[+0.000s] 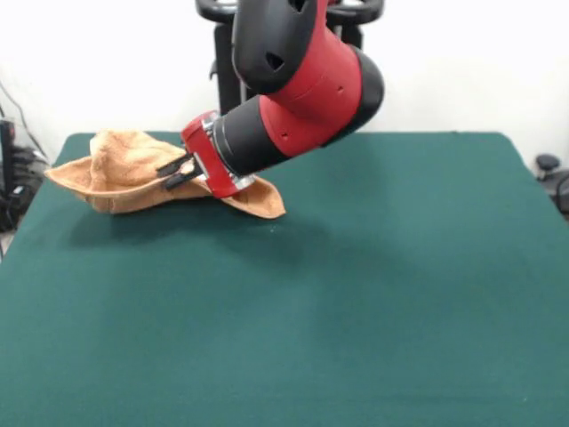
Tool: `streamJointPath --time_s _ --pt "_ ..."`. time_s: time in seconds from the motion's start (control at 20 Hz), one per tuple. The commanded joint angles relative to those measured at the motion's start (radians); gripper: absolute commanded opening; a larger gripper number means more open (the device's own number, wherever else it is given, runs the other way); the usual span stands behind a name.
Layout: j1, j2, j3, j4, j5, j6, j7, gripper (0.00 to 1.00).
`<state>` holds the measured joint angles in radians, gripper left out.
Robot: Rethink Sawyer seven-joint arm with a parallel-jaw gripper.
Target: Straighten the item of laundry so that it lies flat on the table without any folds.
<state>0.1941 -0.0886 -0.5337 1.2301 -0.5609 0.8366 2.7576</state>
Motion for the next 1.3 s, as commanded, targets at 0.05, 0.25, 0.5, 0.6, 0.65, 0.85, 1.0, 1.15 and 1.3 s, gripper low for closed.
streamJointPath --time_s 0.05,0.25,0.5,0.6,0.65,0.85,1.0,1.15,1.3 --pt "-0.155 -0.207 0.229 0.174 -0.060 -0.287 -0.335 0.00" --pt "-0.174 -0.267 0.272 0.185 -0.059 -0.219 -0.384 0.00" --pt "-0.209 -0.421 0.320 0.259 -0.050 -0.095 -0.492 0.00" --pt "-0.215 -0.473 0.326 0.277 -0.053 -0.056 -0.530 0.00" --pt "-0.219 -0.491 0.330 0.285 -0.051 -0.038 -0.541 0.00" --pt "-0.219 -0.538 0.330 0.304 -0.065 -0.024 -0.550 0.00" --pt "-0.216 -0.559 0.328 0.318 -0.067 -0.027 -0.549 0.00" --pt "-0.211 -0.585 0.321 0.342 -0.066 -0.033 -0.538 0.00" --pt "-0.216 -0.607 0.325 0.369 -0.057 -0.033 -0.534 0.00"
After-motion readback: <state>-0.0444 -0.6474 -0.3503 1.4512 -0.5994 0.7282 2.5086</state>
